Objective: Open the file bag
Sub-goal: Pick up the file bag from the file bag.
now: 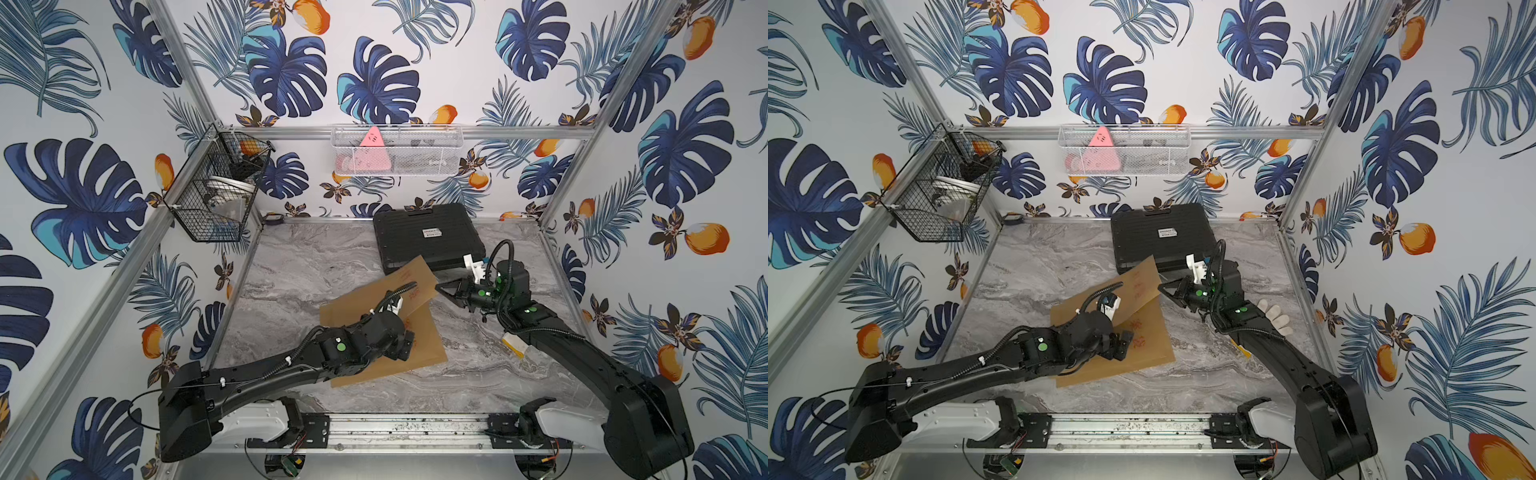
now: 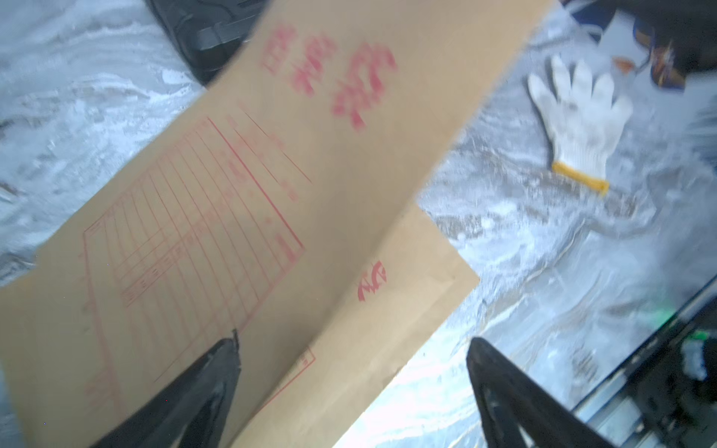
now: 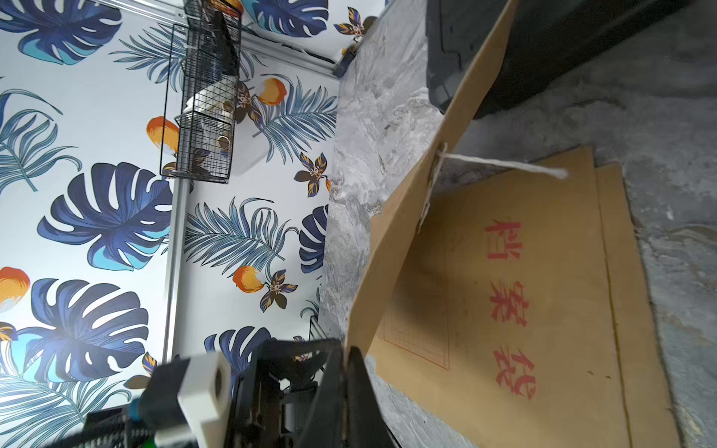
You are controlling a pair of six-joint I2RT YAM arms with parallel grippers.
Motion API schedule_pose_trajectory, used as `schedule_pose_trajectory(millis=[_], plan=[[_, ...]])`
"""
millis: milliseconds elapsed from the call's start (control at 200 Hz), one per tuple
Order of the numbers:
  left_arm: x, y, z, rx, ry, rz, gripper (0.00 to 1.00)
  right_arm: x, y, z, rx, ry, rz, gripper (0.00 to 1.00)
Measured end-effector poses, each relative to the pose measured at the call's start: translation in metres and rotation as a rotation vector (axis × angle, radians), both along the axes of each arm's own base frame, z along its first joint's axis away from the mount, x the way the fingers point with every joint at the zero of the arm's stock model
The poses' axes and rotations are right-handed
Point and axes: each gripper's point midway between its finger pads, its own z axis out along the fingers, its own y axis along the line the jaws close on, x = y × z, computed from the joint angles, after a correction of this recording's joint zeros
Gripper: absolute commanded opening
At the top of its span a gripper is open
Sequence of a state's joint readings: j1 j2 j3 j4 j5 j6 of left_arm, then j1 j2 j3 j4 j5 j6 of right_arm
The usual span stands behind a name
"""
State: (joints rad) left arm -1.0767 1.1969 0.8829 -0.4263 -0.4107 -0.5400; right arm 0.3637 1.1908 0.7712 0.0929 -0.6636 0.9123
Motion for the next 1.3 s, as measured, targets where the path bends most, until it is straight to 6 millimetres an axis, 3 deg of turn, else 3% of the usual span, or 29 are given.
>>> schedule_pose_trajectory(millis=[120, 380, 726, 921, 1086, 1191, 1231, 1296], plan=[[-0.012, -0.009, 0.012, 0.098, -0.062, -0.034, 0.94, -0.001, -0.003, 0.007, -0.034, 0.019, -0.038, 0.0], [-0.003, -0.007, 0.006, 0.293, -0.114, -0.007, 0.93, -0.008, -0.001, 0.031, -0.052, 0.026, -0.064, 0.0], [0.016, -0.011, 0.008, 0.398, -0.196, 0.052, 0.72, -0.016, 0.001, 0.048, -0.027, 0.043, -0.068, 0.0], [0.021, -0.009, 0.006, 0.45, -0.222, 0.076, 0.45, -0.023, 0.0, 0.051, -0.016, 0.058, -0.068, 0.0], [0.022, -0.005, 0.015, 0.437, -0.239, 0.095, 0.14, -0.024, -0.001, 0.055, -0.02, 0.062, -0.074, 0.0], [0.022, -0.003, 0.021, 0.415, -0.248, 0.11, 0.01, -0.023, -0.002, 0.061, -0.027, 0.047, -0.077, 0.0], [0.022, -0.002, 0.023, 0.407, -0.249, 0.114, 0.0, -0.023, -0.002, 0.063, -0.031, 0.042, -0.076, 0.08], [0.021, -0.001, 0.028, 0.389, -0.252, 0.12, 0.0, -0.023, -0.003, 0.066, -0.034, 0.034, -0.076, 0.32]])
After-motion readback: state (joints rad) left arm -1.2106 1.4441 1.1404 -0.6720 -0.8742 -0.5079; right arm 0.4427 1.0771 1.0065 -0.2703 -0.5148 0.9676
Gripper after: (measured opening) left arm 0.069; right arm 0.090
